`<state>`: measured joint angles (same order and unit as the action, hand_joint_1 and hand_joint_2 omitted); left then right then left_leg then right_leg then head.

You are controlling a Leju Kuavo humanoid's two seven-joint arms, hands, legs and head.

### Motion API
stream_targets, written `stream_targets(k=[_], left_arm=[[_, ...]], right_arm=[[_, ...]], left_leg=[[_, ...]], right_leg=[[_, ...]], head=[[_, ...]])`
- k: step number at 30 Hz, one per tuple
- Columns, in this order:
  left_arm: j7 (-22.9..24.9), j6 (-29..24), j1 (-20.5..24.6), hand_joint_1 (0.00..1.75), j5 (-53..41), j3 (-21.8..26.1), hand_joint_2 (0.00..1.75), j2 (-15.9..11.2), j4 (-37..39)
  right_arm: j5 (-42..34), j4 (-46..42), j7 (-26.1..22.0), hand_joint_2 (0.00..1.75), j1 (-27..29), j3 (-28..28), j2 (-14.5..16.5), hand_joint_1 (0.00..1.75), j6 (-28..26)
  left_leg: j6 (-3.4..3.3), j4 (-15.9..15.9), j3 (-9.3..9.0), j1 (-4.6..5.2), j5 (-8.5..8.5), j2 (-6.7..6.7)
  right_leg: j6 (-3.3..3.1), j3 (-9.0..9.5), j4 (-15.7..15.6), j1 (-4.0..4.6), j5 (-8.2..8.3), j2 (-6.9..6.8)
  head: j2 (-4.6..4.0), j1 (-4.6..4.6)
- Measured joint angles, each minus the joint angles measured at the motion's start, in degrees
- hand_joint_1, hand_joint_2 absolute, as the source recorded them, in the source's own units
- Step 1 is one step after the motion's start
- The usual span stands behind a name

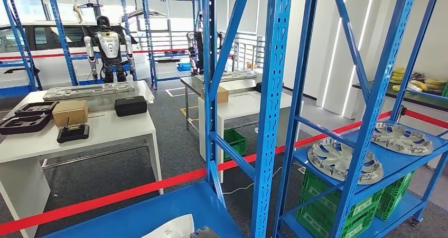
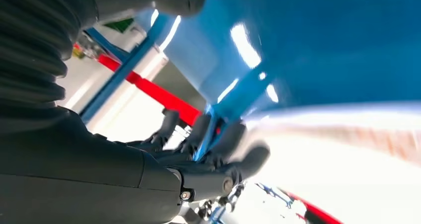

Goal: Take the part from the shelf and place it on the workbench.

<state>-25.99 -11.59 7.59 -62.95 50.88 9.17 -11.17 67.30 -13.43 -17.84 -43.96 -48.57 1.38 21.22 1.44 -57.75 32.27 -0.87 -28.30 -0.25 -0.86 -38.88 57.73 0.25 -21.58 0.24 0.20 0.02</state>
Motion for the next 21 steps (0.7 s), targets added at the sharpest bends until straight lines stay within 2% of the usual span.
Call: stream_targets(k=[6, 13, 21], left_arm=[[-0.6, 0.0, 0.1, 0.0, 0.3, 0.0, 0.0, 0.0, 0.0], [-0.8, -0.2, 0.2, 0.0, 0.5, 0.0, 0.0, -0.4, 0.0], [-0.5, -0.4, 0.0, 0.0, 0.5, 0.0, 0.0, -1.1, 0.0]], right_arm=[[-0.3, -0.2, -3.4, 1.75, -2.6, 0.1, 3.1, 0.0, -2.7], [-1.1, -0.7, -4.1, 1.75, -4.1, 0.1, 6.7, 0.0, -3.8], [-2.2, -1.1, -4.8, 1.75, -3.9, 0.1, 7.6, 0.0, -7.6]], left_leg=[[0.05, 0.0, -0.21, -0.02, 0.04, 0.01], [0.1, 0.0, -0.46, -0.02, 0.08, -0.01], [0.1, 0.0, -0.46, -0.01, 0.08, -0.02]], right_leg=[[-0.01, -0.01, 0.0, 0.03, 0.01, 0.01], [-0.02, -0.01, 0.0, 0.05, 0.02, 0.01], [-0.02, 0.0, 0.0, 0.04, 0.02, 0.0]], head=[[0.0, -0.01], [0.0, 0.0], [0.0, 0.0]])
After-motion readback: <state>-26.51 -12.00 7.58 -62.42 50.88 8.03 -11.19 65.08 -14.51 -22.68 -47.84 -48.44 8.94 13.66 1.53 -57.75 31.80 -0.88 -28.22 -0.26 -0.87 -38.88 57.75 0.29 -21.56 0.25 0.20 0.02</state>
